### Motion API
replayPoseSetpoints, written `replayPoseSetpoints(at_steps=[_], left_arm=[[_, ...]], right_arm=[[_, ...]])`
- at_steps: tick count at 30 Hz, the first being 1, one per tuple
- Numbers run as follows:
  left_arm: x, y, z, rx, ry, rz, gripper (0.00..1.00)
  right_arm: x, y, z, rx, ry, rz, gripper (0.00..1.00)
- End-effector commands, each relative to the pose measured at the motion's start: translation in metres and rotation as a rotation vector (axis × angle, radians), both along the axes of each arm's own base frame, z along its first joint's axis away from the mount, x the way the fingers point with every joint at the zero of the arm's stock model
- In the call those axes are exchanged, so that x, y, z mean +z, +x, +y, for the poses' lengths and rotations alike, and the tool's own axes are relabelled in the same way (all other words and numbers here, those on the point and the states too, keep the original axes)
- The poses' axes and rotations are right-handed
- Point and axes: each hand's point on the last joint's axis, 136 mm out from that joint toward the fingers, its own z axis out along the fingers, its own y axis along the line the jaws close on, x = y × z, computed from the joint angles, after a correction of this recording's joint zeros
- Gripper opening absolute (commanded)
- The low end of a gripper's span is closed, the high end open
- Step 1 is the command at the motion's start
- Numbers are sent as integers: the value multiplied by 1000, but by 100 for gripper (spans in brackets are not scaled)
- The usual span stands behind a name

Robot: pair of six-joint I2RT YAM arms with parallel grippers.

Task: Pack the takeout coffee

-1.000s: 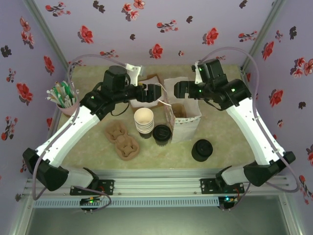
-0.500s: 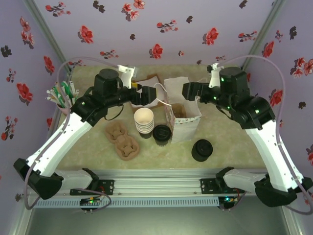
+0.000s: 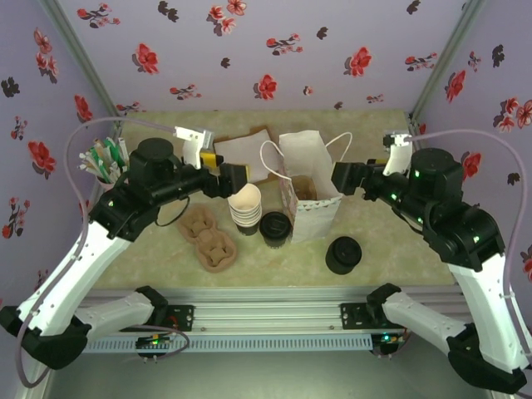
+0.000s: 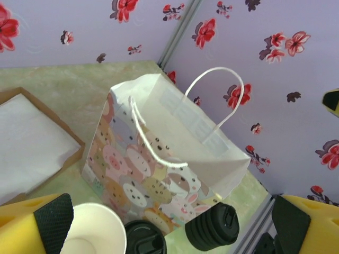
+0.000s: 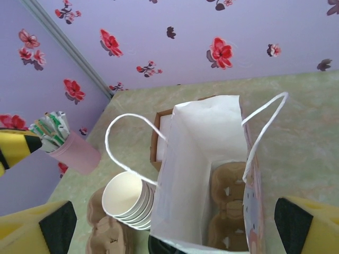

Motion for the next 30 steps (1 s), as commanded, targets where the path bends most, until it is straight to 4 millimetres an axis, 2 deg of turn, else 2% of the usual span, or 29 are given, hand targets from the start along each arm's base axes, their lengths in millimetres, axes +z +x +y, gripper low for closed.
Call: replayPoseSetpoints(at_steps=[1,8,12,23,27,30], left_arm=[[-14,-9,11,18,31,17,99],[-39,-21,27,51,54,54,99],[-53,-22,30,62,82,81,99],[-64,-12,23,60,108,98,99],[-66,-7,18,54,118,103,99],[-64,-6,17,52,117,100,99]], right_arm=[[-14,-13,12,88,19,55,96],[-38,-30,38,254,34,131,92],[-62,-42,49,324,3,175,91],[-129,-78,77,453,-178,270,86],[-154,-75,80,419,-222,284,86],[-178,-62,71,325,-288,302,86]])
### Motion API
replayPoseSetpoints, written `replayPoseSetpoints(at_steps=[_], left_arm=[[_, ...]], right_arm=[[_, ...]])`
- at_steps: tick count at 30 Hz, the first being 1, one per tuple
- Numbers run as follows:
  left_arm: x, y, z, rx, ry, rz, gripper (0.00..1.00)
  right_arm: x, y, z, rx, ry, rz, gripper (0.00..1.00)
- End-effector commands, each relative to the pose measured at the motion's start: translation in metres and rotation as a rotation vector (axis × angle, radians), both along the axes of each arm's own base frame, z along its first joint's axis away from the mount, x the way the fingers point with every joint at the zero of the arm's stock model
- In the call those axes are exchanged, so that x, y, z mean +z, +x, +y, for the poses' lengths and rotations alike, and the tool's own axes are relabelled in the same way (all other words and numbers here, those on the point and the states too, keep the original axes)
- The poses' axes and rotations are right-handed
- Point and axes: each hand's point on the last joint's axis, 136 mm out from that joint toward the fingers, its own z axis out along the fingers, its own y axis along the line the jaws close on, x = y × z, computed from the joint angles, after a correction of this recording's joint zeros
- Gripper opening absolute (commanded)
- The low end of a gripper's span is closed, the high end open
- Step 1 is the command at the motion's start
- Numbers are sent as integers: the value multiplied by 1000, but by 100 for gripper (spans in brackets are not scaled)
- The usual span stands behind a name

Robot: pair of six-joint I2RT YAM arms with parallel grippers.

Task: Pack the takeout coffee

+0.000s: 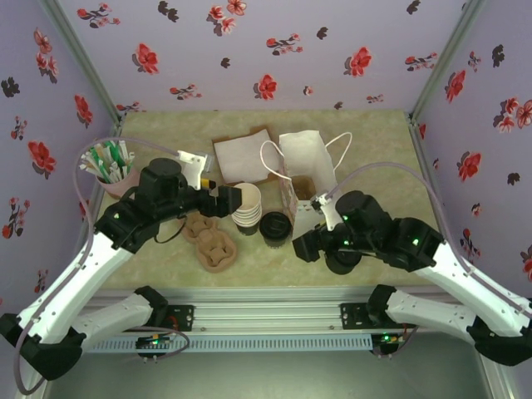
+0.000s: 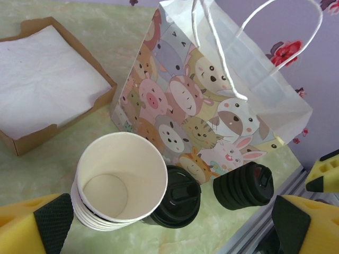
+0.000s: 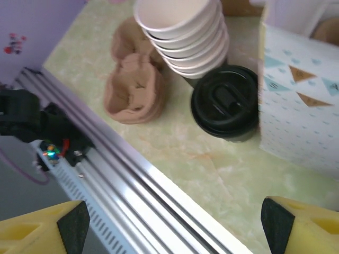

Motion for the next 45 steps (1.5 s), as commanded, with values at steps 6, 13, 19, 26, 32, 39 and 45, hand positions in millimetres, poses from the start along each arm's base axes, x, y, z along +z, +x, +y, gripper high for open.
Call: replayPoseSetpoints(at_steps=[6,13,19,26,32,39,45], left_arm=[[11,4,-2,3,-18,-39,99],[9,6,-5,1,-17,-34,99],[8,9,-8,-1,-17,-34,99],[9,9,-8,-2,-24,-39,99],[6,8,-6,1,-26,-40,99],[3,9,-7,4,-31,-38,99],[-7,16,-3,39,-17,-27,99]], right_arm=[[-48,40,-23,-223,-216,-63,83],[-65,65,-47,-344,-414,-137,67],[-65,84,-64,-446,-540,-212,64],[-68,104,-68,-494,-583,-215,64],[-67,118,-68,-506,-587,-220,65],[-54,132,-80,-548,-614,-257,66],[-51,142,-89,-585,-619,-258,68]])
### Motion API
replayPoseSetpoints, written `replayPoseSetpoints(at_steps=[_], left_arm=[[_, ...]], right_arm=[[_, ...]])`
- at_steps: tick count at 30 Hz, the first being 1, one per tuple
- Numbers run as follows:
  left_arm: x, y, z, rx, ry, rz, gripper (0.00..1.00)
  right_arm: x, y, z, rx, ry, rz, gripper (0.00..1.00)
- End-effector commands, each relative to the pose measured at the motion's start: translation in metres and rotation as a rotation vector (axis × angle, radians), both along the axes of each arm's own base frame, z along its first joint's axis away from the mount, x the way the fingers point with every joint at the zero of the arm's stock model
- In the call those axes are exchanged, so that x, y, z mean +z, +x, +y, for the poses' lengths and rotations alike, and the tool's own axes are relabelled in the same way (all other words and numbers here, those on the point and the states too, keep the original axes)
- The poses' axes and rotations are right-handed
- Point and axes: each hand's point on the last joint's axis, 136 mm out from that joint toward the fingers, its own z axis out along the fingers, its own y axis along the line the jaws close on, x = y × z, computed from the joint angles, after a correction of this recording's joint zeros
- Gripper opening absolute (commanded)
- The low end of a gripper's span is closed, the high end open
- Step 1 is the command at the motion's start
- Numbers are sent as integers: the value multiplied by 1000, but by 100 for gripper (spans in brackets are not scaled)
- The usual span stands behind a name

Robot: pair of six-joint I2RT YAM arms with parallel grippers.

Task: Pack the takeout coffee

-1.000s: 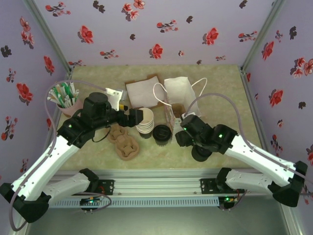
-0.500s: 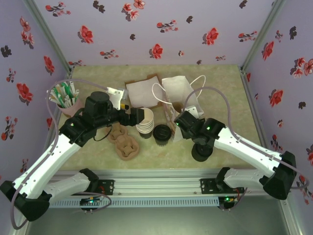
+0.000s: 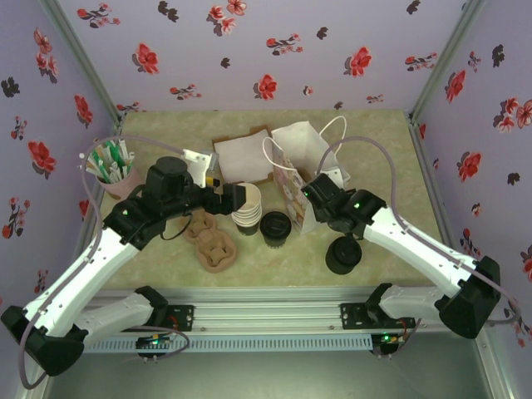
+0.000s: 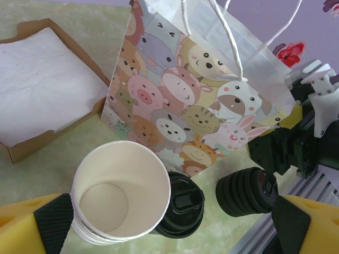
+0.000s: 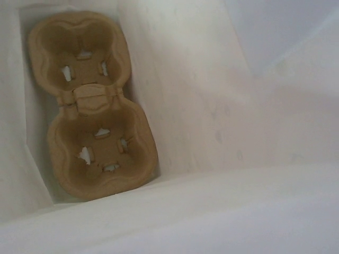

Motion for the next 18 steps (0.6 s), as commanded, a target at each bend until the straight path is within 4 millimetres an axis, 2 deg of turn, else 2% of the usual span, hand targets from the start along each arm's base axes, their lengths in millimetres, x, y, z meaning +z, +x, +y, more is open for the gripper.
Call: replayPoseSetpoints(at_steps=[1,6,9,14,18], left_arm=[[-1,8,6,48,-11,-14,99],[-18,25,17,123,-5,43,99],[-26,37,25,169,7,85,99],[-34,55,37,223,31,130,95],[-45,73,45,263,65,178,86]], right_arm=[[12,10,-3,-15,-9,-41,69],[11,12,-4,-17,0,-35,69],[10,5,0,-3,45,-13,69],[13,-21,1,26,144,54,76],[26,-44,0,61,233,55,84]])
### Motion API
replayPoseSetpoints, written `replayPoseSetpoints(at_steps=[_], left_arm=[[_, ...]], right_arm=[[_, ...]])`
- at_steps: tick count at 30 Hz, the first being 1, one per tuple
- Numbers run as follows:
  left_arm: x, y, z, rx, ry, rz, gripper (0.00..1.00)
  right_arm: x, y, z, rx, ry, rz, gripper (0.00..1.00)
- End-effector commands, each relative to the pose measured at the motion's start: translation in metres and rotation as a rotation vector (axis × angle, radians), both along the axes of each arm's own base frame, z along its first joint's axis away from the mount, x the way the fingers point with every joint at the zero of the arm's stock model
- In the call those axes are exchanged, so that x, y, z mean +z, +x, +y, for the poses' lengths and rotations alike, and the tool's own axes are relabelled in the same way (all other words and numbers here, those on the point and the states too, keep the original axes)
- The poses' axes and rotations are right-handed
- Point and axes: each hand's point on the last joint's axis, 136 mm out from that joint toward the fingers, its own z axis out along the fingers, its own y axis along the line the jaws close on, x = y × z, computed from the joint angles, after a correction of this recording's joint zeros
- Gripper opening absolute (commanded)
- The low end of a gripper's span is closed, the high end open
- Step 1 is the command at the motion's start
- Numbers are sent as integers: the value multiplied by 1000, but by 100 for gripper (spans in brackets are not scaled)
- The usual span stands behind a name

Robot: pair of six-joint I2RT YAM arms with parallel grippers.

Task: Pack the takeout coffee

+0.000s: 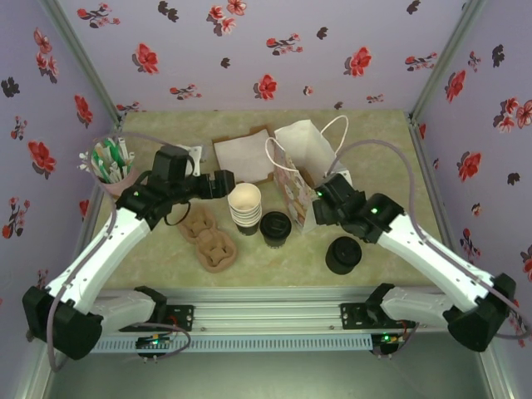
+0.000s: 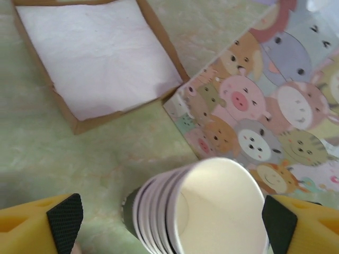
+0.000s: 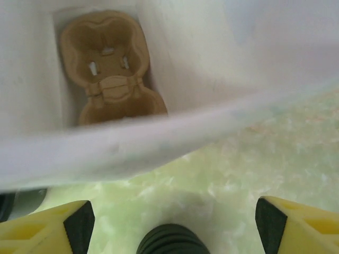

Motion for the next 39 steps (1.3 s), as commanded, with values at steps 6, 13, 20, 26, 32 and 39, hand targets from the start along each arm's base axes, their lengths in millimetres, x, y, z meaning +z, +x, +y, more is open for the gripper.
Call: replayPoseSetpoints(at_steps=[6,13,20,26,32,39], left_arm=[[-16,47,17,84,72,94,76],[-39,75,21,120,114,153,73],[-25,51,27,114,70,110,74],[-3,13,42,124,32,43,80],[11,-24,46,93,-41,-12,92],[18,-54,53,82,-102,-69,99]], right_arm=[[29,-50,7,105,217,48,85],[42,-73,45,289,289,79,82],[41,-79,77,395,257,127,82],[32,-81,106,523,211,194,82],[22,-74,130,609,141,242,83],[0,-58,151,654,31,293,84]])
